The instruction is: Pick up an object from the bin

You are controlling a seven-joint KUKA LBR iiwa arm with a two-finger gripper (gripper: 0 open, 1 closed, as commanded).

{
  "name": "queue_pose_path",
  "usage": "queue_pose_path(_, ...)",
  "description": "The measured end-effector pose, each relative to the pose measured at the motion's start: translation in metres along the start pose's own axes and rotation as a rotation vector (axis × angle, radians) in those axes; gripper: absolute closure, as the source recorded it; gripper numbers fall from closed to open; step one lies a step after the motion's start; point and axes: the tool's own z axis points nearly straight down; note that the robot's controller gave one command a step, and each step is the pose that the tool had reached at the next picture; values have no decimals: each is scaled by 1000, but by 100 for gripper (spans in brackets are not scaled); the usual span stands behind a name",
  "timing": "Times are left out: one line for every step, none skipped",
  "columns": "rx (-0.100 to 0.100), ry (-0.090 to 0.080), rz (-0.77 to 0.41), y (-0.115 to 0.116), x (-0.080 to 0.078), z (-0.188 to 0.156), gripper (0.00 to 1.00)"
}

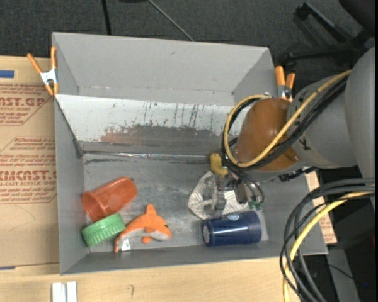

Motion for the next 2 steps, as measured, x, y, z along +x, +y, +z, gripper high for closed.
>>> queue_pose_path(-2,5,-446,68,-29,-47,100)
queue_pose_path(-2,5,-446,68,-29,-47,100)
